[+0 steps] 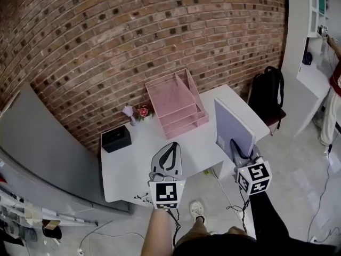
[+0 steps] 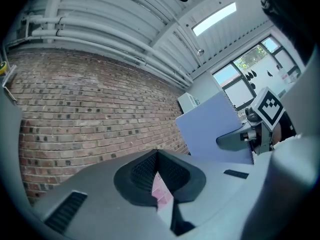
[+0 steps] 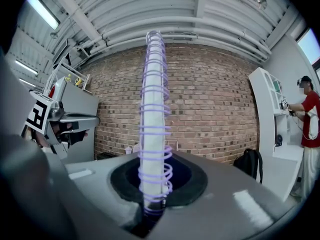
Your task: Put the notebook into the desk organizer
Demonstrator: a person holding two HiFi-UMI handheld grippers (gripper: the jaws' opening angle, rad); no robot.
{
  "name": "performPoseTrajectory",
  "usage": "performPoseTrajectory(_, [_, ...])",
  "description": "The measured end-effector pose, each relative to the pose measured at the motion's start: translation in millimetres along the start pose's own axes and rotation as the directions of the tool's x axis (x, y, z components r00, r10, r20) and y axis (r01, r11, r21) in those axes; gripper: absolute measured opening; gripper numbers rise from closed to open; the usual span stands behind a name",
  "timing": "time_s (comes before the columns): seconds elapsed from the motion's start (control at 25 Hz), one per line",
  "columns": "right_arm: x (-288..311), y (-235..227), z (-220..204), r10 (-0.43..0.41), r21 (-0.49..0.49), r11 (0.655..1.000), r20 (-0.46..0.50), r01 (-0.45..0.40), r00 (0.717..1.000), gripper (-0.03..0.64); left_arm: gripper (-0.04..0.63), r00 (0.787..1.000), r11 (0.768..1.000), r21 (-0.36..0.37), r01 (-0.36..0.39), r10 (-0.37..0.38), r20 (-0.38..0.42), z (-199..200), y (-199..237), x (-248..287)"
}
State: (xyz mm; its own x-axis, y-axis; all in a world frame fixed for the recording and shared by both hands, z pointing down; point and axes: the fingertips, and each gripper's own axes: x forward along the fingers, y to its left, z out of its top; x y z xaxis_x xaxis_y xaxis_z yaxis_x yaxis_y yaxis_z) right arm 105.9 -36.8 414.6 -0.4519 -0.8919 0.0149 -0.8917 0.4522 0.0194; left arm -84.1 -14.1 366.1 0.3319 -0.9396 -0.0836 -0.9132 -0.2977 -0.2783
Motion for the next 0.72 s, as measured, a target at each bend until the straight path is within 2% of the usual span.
performPoseTrajectory(0.32, [68.0,-17.9,6.1,-0.021,-0.004,1.000,-0.011,0.021,1.000,0.031,0.008,1.000,0.999,-0.043,0.014,-0.014,0.001,-15.5,37.6,65.6])
performPoseTrajectory(0.72, [132.7,-36.4,11.2,-0.064,-0.009,0.998,-0.029,0.063,0.998,0.031,0.008,0.998,0.997,-0.056,0.061,-0.061,0.002,-29.6,67.1,132.5])
